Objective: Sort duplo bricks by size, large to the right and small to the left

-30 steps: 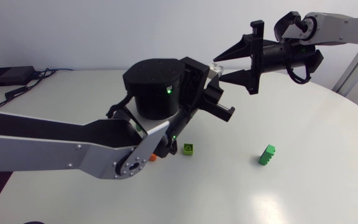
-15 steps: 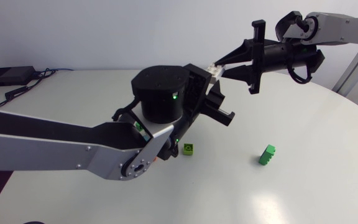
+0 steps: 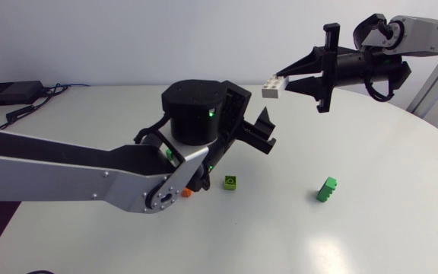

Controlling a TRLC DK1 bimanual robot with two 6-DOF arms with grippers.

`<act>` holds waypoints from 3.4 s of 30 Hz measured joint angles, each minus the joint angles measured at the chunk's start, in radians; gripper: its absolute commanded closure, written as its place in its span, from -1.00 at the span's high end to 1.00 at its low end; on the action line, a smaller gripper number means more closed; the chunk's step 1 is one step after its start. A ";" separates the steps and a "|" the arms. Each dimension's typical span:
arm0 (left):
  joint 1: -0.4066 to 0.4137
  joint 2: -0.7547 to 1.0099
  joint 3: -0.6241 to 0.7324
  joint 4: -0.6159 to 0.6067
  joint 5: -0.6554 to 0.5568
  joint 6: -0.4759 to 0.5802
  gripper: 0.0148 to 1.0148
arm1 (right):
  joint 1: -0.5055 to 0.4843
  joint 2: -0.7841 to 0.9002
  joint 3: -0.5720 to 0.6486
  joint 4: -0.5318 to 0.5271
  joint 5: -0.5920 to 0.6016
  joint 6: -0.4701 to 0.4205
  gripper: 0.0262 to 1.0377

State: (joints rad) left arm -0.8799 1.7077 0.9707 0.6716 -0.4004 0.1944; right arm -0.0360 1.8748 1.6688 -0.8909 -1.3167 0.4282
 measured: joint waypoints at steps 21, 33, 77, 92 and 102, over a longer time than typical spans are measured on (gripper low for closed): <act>0.328 -0.182 -0.031 -0.701 0.326 -0.031 0.93 | -0.127 0.146 -0.204 -0.058 0.800 -0.319 -0.63; 0.346 -0.141 -0.039 -0.747 0.346 -0.031 0.93 | -0.125 0.173 -0.222 -0.042 0.896 -0.370 0.93; 0.367 0.261 0.415 -1.164 0.296 -0.109 -0.43 | 0.042 0.006 -0.079 -0.138 0.856 -0.316 0.92; 0.082 0.351 0.647 -1.120 0.402 -0.098 -0.35 | -0.038 -0.099 -0.237 -0.150 0.819 -0.366 0.92; 0.002 0.464 0.676 -1.154 0.408 -0.052 0.95 | -0.064 -0.123 -0.284 -0.150 0.815 -0.393 0.92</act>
State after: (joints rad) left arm -0.8776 2.1715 1.6466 -0.4820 0.0078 0.1421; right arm -0.1005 1.7515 1.3849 -1.0409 -0.5018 0.0353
